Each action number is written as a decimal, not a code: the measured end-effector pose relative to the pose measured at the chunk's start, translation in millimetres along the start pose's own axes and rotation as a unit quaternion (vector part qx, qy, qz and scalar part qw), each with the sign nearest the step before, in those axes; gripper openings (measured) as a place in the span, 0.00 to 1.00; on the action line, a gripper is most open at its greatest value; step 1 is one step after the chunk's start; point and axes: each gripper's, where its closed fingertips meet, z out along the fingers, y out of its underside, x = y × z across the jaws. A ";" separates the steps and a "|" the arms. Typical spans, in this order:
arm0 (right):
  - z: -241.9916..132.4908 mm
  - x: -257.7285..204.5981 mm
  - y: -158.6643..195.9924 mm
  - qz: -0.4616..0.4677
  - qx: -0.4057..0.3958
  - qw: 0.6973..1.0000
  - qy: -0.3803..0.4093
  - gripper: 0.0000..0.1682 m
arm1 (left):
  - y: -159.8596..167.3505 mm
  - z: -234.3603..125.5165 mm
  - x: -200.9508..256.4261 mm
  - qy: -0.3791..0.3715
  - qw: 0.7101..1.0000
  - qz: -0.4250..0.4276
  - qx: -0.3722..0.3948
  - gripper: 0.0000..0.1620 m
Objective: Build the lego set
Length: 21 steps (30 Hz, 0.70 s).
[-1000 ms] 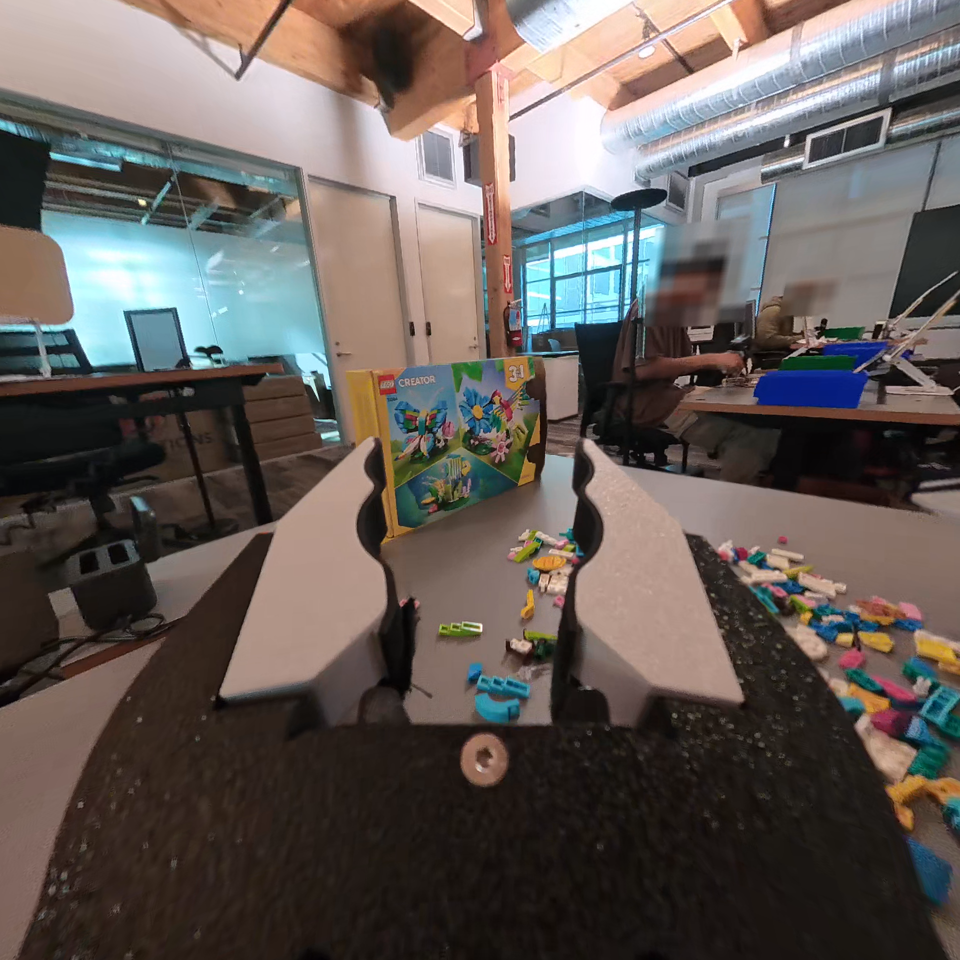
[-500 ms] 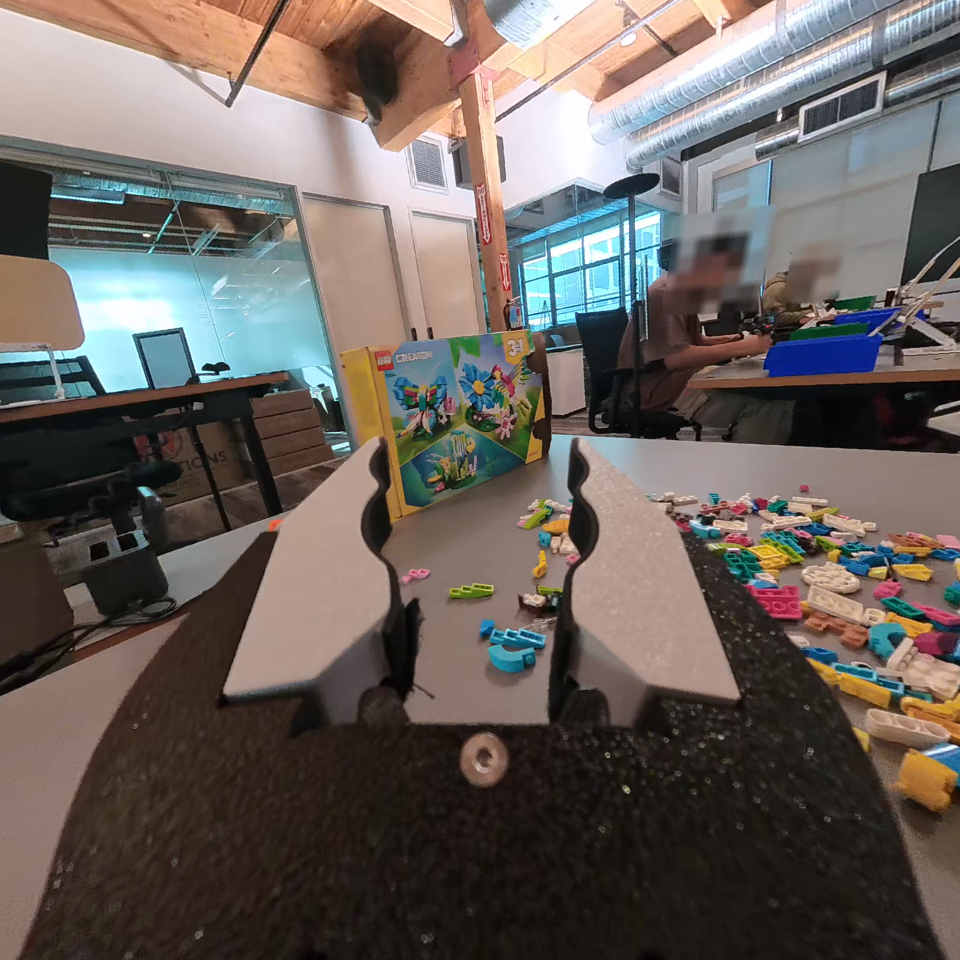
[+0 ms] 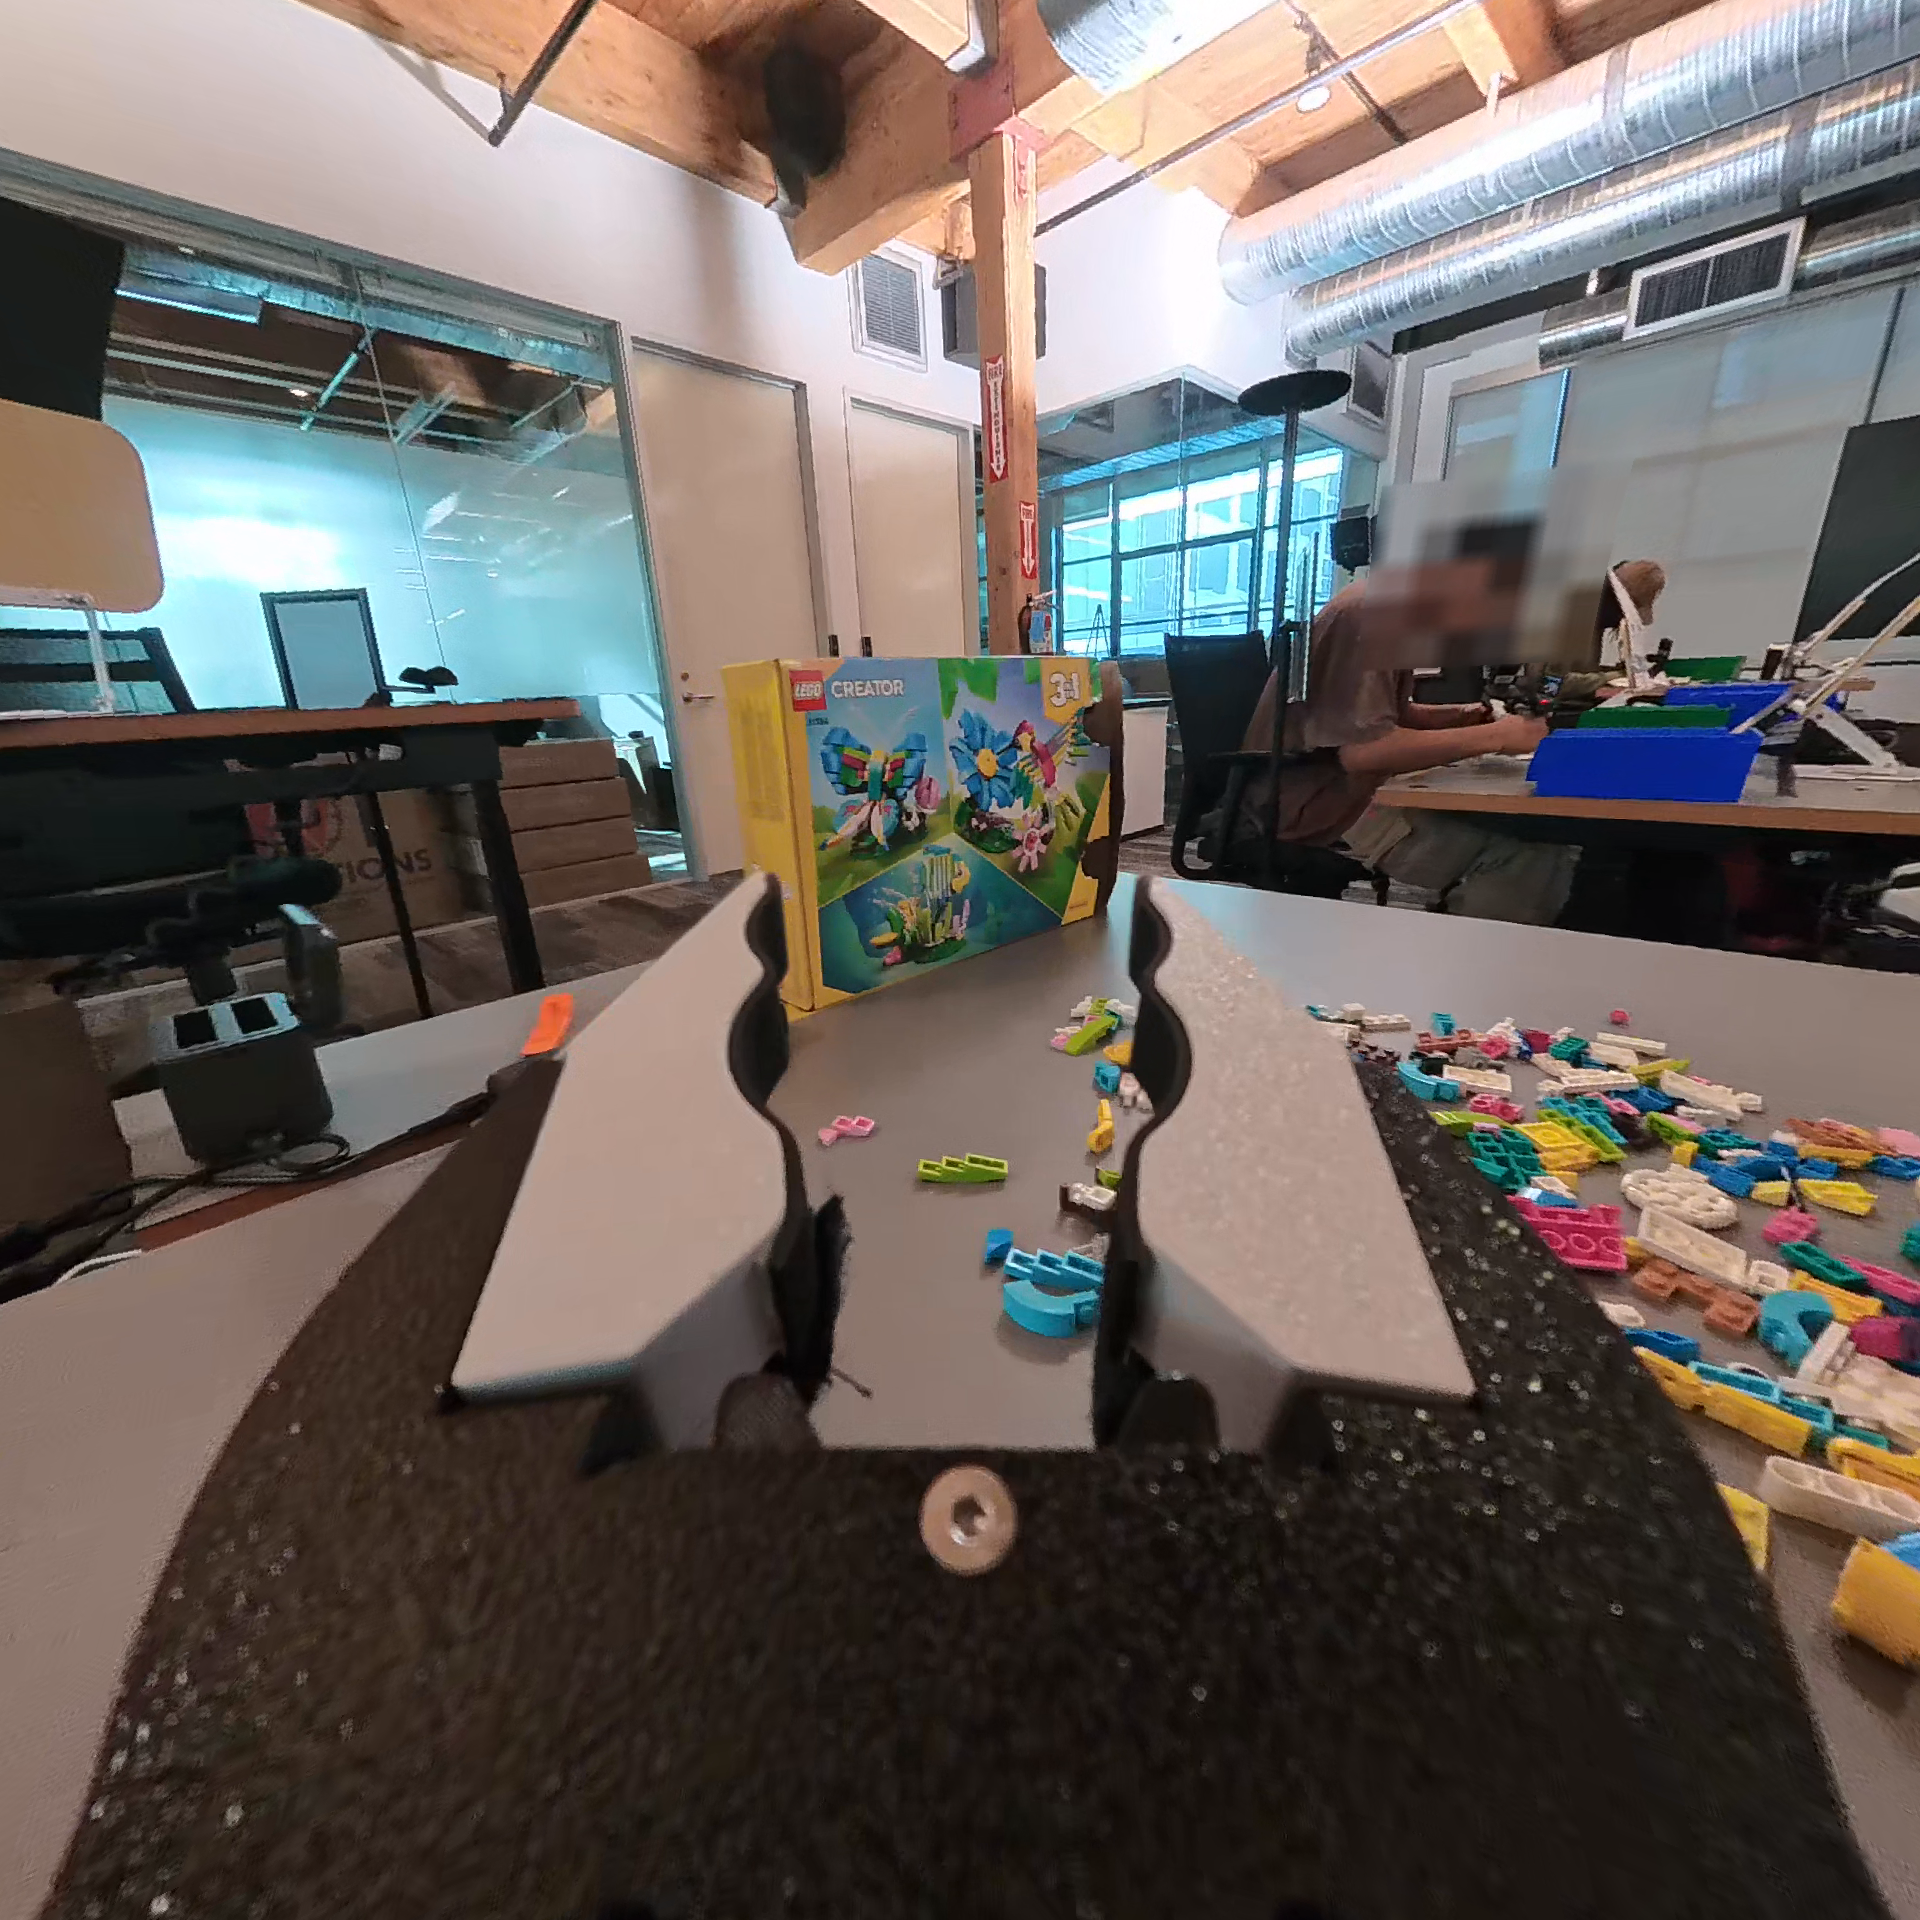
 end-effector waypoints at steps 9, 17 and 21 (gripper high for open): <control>2.2 -16.1 -5.4 -0.027 0.012 0.999 -0.017 0.03 | 5.3 1.9 7.8 0.015 0.999 0.028 -0.017 0.37; 2.3 -18.7 -8.2 -0.010 0.017 0.999 -0.026 0.04 | 10.0 0.0 -1.2 0.008 0.998 0.046 -0.032 0.34; 1.8 -11.9 -7.7 0.014 0.018 1.000 -0.021 0.04 | 13.2 0.6 3.4 0.015 0.998 0.052 -0.040 0.33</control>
